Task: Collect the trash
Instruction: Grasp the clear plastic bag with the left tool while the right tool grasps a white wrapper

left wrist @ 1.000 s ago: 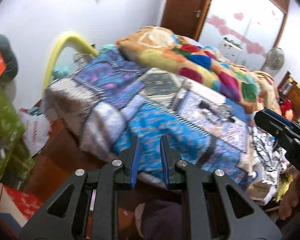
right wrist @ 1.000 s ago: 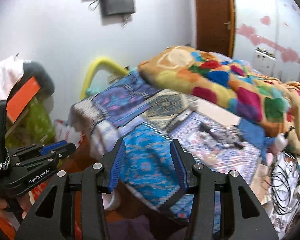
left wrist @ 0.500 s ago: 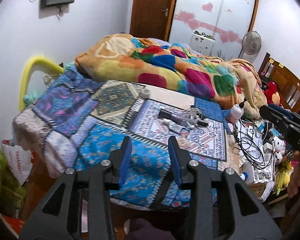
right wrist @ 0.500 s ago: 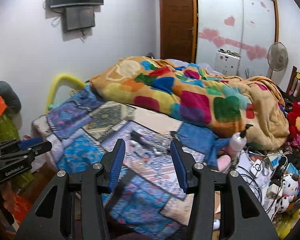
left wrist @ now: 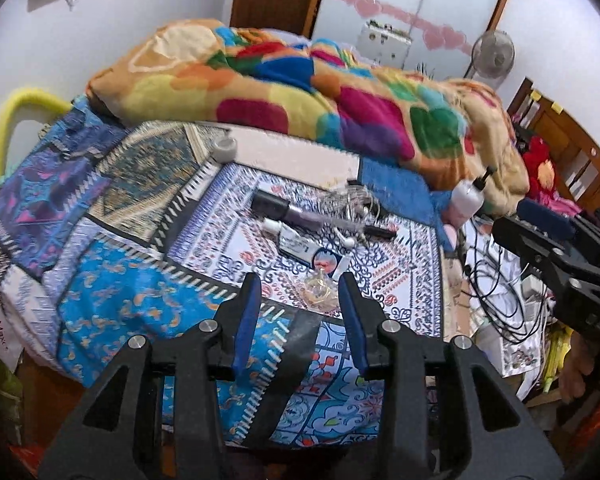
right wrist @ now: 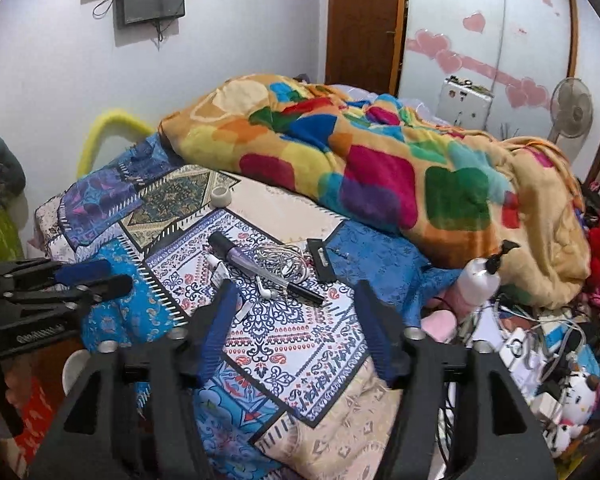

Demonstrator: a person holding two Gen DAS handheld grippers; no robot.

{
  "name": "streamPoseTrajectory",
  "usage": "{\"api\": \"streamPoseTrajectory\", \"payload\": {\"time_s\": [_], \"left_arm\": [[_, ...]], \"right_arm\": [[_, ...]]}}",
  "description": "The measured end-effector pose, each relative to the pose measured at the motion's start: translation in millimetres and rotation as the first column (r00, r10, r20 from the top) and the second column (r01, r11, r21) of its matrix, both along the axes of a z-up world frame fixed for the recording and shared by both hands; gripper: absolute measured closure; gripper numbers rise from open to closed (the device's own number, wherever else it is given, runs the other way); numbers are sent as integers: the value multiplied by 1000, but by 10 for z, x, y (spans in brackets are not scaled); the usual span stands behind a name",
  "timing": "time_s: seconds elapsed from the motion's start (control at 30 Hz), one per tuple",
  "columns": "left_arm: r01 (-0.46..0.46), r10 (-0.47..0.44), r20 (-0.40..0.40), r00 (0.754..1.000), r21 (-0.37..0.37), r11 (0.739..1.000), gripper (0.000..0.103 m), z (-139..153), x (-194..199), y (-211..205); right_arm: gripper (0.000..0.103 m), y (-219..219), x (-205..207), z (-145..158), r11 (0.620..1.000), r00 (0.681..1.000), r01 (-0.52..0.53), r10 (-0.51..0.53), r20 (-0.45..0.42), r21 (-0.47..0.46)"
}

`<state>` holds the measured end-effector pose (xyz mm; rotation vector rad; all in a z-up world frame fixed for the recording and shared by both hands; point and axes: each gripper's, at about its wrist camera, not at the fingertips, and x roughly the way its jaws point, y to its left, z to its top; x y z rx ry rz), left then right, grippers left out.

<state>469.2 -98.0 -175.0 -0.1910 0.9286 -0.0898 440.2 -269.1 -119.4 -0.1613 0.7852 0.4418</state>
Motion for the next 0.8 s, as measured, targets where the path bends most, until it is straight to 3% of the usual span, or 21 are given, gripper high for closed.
{"api": "streamPoseTrajectory", "payload": {"time_s": [0.2, 0.53, 0.77, 0.8], "left_arm": [[-2, 2, -103, 995, -1, 1000, 56, -429, 295, -101], [67, -72, -201, 977, -32, 997, 53, -893, 572, -323], [55, -51, -171, 984, 19, 998, 54, -944, 610, -373], [57, -52, -168, 984, 26, 998, 62, -943, 608, -376]], "right_arm": [[41, -28, 243, -295, 998, 992, -34, 40, -116, 52], [41, -13, 451, -574, 998, 984, -23, 33, -176, 56], [41, 55, 524, -645, 997, 980, -52, 62, -190, 61], [41, 72, 537, -660, 996, 978, -59, 71, -198, 67]]}}
